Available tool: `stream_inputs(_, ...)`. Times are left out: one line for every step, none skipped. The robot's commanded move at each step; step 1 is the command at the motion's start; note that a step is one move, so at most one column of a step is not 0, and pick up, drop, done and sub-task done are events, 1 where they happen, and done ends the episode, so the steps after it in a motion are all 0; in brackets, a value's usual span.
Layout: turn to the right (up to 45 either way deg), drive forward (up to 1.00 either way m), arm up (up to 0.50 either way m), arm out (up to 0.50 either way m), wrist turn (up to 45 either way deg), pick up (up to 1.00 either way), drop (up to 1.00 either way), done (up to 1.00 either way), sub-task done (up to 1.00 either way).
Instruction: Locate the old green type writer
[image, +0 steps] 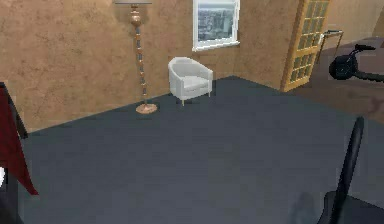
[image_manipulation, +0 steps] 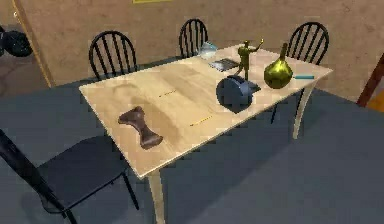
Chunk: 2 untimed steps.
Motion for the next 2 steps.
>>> stream_inputs(0.0, 1.00, 0.00, 0.00, 0.0, 0.00, 0.00, 0.00, 0.00)
stream_inputs(6.0, 0.00, 0.00, 0.00, 0.0, 0.00, 0.00, 0.00, 0.00)
